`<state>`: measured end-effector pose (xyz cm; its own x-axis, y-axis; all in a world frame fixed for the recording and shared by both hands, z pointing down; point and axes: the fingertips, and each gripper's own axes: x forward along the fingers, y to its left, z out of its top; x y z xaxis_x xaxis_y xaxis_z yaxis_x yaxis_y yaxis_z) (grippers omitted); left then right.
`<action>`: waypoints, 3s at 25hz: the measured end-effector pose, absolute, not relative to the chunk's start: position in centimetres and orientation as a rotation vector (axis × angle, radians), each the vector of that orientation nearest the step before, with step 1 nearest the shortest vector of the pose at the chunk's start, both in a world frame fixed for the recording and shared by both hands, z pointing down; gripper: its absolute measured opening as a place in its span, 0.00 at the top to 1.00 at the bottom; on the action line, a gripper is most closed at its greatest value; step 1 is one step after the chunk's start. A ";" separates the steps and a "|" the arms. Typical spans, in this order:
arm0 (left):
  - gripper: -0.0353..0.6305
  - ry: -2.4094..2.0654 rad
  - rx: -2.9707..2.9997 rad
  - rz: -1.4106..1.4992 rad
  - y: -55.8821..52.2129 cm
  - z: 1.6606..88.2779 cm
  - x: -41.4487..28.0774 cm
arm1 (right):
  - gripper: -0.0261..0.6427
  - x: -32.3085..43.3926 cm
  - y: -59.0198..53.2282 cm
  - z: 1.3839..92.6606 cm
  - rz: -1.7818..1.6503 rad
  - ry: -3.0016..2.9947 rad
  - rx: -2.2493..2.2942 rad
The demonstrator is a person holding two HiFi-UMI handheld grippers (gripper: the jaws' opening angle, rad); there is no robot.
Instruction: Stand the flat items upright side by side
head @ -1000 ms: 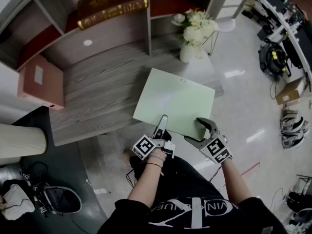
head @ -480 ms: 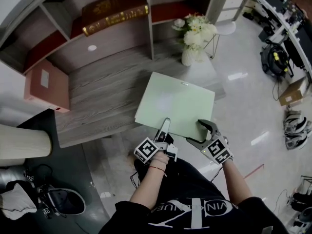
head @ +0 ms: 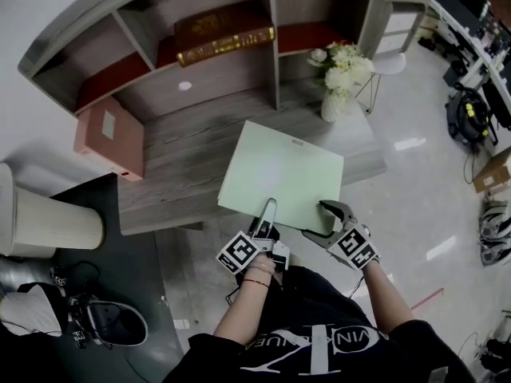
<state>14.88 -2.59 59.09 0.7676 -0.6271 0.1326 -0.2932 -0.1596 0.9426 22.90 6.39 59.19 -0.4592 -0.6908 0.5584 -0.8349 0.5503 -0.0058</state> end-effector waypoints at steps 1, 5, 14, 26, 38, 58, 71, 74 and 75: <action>0.53 -0.741 1.761 -0.347 -2.8 58.8 14.1 | 0.40 22.2 6.1 59.1 0.379 -2.303 1.213; 0.54 -0.832 1.808 -0.361 -3.6 57.3 10.4 | 0.41 18.9 4.8 58.6 0.361 -2.377 1.134; 0.54 -1.151 1.890 -0.415 -4.7 53.2 -1.1 | 0.41 8.4 1.3 57.4 0.286 -2.559 0.804; 0.54 -1.595 1.932 -0.341 -6.8 48.3 -12.7 | 0.45 -4.2 -2.8 55.5 0.152 -2.676 0.449; 0.54 -1.728 2.070 -0.122 -12.1 45.4 -16.9 | 0.41 -11.1 -8.1 55.0 0.224 -2.661 0.457; 0.50 -1.567 2.386 0.270 -17.8 46.0 -20.0 | 0.38 -18.1 -14.8 56.8 0.205 -2.599 0.507; 0.49 -1.639 2.336 0.365 -20.9 47.0 -20.4 | 0.40 -18.8 -18.6 57.9 0.245 -2.620 0.418; 0.49 -1.662 2.320 0.385 -22.0 47.3 -20.3 | 0.41 -18.7 -19.8 58.2 0.253 -2.620 0.392; 0.49 -1.668 2.316 0.391 -22.4 47.3 -20.3 | 0.41 -18.7 -20.3 58.2 0.257 -2.620 0.387</action>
